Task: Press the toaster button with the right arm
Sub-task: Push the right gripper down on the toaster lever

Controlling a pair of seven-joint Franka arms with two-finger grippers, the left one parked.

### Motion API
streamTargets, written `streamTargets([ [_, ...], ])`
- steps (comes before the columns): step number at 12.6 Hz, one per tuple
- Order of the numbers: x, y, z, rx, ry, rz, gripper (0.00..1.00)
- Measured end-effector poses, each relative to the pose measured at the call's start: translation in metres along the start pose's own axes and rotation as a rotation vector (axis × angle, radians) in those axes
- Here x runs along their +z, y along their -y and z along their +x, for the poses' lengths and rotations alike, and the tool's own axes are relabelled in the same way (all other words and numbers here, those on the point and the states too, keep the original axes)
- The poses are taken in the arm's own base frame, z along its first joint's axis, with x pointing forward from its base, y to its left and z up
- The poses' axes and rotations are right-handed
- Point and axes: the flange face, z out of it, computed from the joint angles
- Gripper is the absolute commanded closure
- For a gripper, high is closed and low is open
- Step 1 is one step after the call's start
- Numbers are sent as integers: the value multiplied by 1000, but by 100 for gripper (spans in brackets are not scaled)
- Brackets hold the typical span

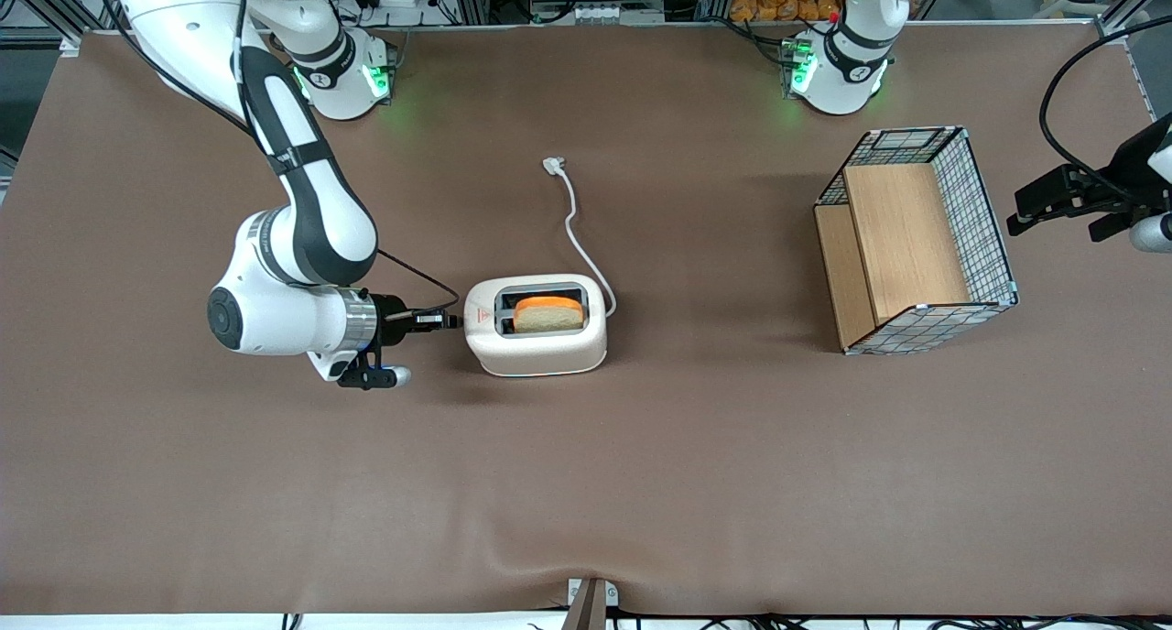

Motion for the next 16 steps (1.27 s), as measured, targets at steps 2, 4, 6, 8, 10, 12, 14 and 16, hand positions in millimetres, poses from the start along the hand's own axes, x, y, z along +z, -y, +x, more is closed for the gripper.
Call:
streamTargets([
  [2, 3, -2, 1, 3, 0, -2, 100],
  [4, 8, -4, 3, 7, -3, -5, 100],
  [6, 12, -6, 5, 10, -5, -7, 100],
  [8, 13, -7, 5, 9, -8, -8, 100],
  [10, 13, -7, 6, 6, -14, -9, 100],
  [12, 15, -8, 6, 6, -18, -11, 100],
  [14, 18, -9, 6, 4, -22, -14, 100],
  [16, 22, -11, 8, 5, -26, -17, 100],
])
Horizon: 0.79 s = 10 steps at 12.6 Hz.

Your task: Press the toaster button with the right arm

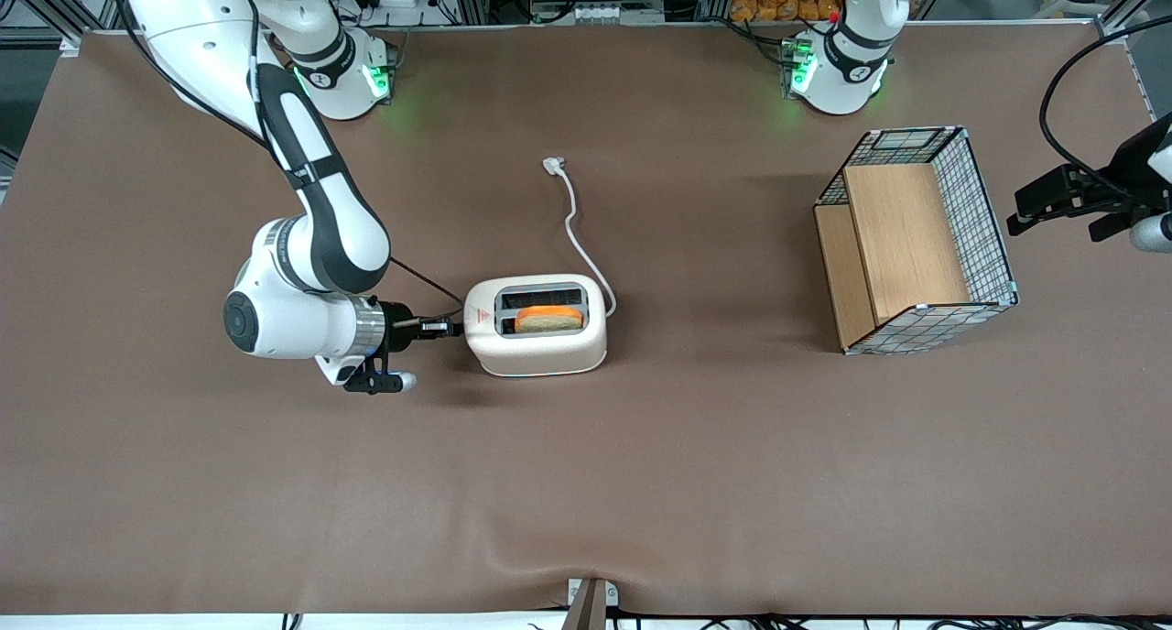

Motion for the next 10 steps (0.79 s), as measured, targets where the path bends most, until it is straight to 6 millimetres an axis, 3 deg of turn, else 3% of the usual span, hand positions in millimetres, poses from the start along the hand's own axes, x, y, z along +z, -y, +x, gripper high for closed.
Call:
streamTargets([
  [10, 14, -10, 3, -19, -16, 19, 100],
])
